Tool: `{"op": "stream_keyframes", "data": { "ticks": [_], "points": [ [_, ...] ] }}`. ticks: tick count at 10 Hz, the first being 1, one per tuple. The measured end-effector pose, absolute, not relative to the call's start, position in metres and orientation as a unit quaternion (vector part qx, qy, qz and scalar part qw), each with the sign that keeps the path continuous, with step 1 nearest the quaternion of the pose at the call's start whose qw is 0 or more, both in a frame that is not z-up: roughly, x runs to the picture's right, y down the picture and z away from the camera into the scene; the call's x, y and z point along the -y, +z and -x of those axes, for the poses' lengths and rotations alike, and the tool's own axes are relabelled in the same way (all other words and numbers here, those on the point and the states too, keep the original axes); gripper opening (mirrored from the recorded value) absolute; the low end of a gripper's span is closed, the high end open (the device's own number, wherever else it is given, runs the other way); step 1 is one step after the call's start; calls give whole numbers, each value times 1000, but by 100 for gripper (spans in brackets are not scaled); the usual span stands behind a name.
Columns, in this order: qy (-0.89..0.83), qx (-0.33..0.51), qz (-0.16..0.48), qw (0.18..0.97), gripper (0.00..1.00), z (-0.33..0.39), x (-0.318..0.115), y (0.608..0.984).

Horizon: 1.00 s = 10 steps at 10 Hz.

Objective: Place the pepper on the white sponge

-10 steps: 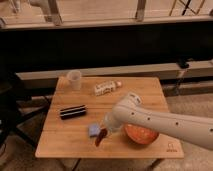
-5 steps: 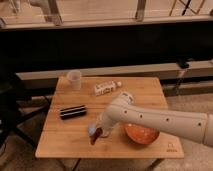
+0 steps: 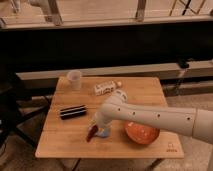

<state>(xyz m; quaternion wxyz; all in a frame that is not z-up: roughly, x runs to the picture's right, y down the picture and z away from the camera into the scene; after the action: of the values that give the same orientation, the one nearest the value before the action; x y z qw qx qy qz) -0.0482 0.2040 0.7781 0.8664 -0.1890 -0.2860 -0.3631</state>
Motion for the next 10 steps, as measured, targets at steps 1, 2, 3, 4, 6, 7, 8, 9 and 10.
{"op": "stream_keyframes", "data": {
  "ticks": [1,2,3,4,6,7,8,9,10],
  "points": [
    [-364,287,188,866,0,52,-203,779],
    [-366,287,187,865,0,55,-202,781],
    [-369,288,185,864,0,58,-201,783],
    [-371,288,184,864,0,61,-200,786],
    [-375,291,178,862,0,65,-198,790],
    [-377,292,176,861,0,66,-197,793],
    [-379,293,173,861,0,65,-195,796],
    [-379,293,171,861,0,62,-194,799],
    [-380,293,169,861,0,57,-194,802]
  ]
}}
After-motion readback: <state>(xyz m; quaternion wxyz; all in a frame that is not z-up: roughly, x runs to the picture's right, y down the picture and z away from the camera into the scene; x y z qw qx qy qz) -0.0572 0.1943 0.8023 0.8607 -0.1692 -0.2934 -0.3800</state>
